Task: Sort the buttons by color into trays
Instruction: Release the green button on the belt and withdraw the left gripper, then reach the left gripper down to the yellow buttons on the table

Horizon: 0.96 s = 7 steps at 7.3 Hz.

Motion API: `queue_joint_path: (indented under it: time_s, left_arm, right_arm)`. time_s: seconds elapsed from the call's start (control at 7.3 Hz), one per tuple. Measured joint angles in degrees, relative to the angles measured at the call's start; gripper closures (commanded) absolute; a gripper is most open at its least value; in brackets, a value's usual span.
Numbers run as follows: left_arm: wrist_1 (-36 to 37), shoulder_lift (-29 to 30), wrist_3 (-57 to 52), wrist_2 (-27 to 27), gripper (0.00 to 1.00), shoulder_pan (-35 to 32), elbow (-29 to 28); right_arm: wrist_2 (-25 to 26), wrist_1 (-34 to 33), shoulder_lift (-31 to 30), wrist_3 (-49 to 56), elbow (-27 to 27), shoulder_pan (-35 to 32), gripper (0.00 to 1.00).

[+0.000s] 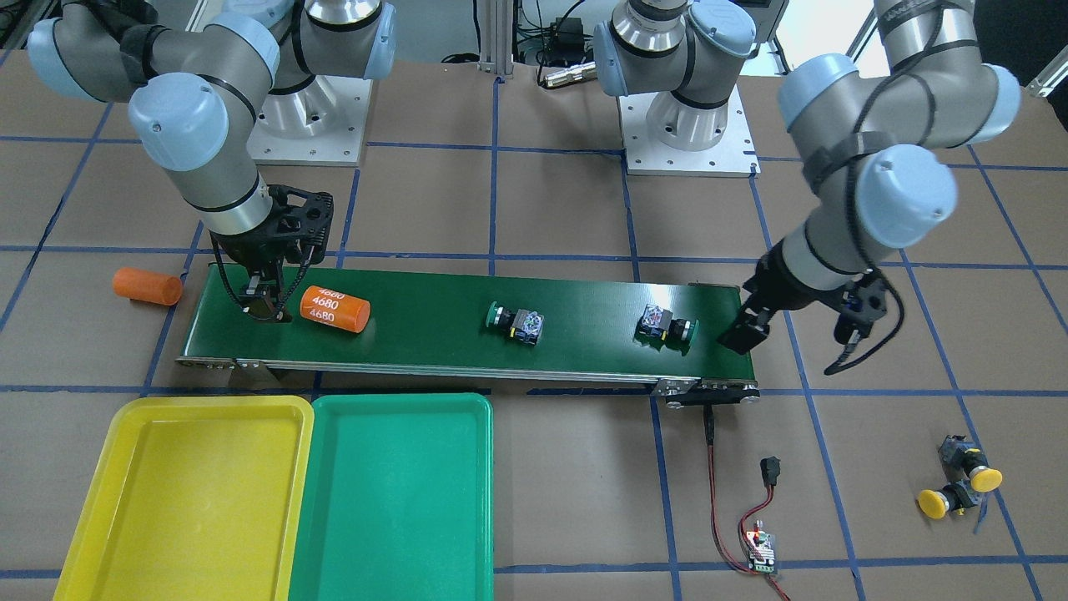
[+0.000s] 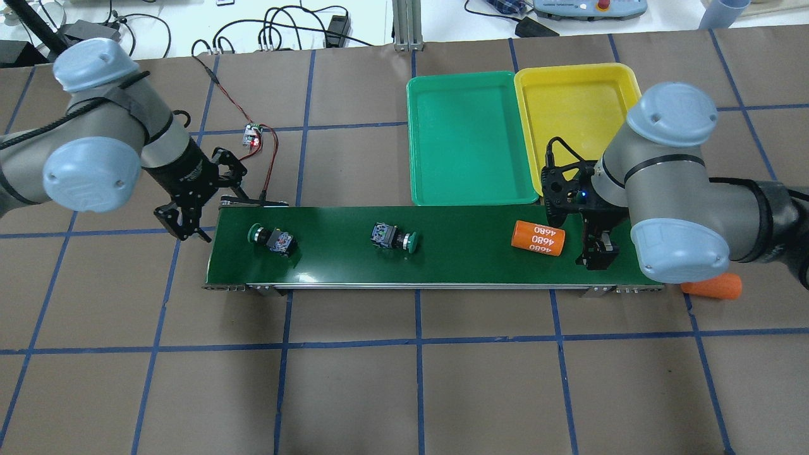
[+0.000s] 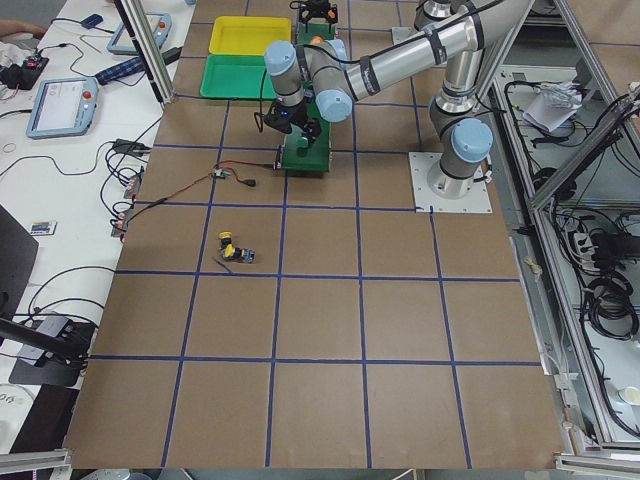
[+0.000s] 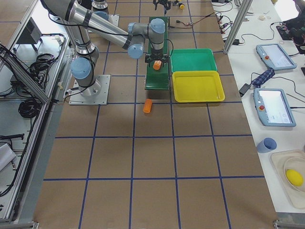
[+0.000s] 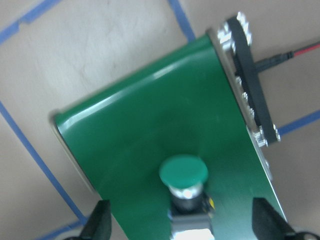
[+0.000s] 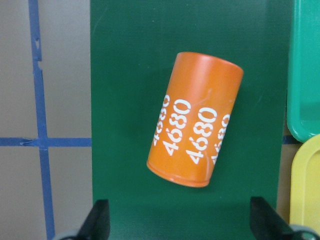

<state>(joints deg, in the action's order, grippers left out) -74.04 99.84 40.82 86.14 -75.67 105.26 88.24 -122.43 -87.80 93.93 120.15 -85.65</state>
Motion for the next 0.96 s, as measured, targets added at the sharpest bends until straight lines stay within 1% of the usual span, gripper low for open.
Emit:
queue_joint_path:
  time_s: [0.14,0.27,0.41,0.68,0.82,0.96]
  left_arm:
    - [-0.01,0.84,-11.67,0.02,0.0,5.73,-1.21]
    - [0.35,2.68,-23.54,0.12,0.0,10.91,-3.64]
    - [0.67,5.39,-34.74,0.44,0.0,14.76,-7.03]
    - [2.47,12.73,-52.12,1.77,0.0,18.78,-15.19]
    - [3.23,16.98,-59.92,2.8,0.0,19.6,-19.97]
    - [3.57,20.53,-66.76,3.77,0.0,20.09,-23.54]
  right_arm:
    - [0.0,0.0,0.0,0.02,0.0,-0.01,0.0]
    - [0.0,0.0,0.0,0.02,0.0,-0.02,0.0]
    - [0.0,0.0,0.0,0.02,0.0,-0.03,0.0]
    - [0.0,0.02,0.0,0.02,0.0,-0.04,0.0]
    - [0.0,0.03,0.0,0.03,0.0,-0.04,0.0]
    - [0.0,0.02,0.0,0.03,0.0,-0.04,0.0]
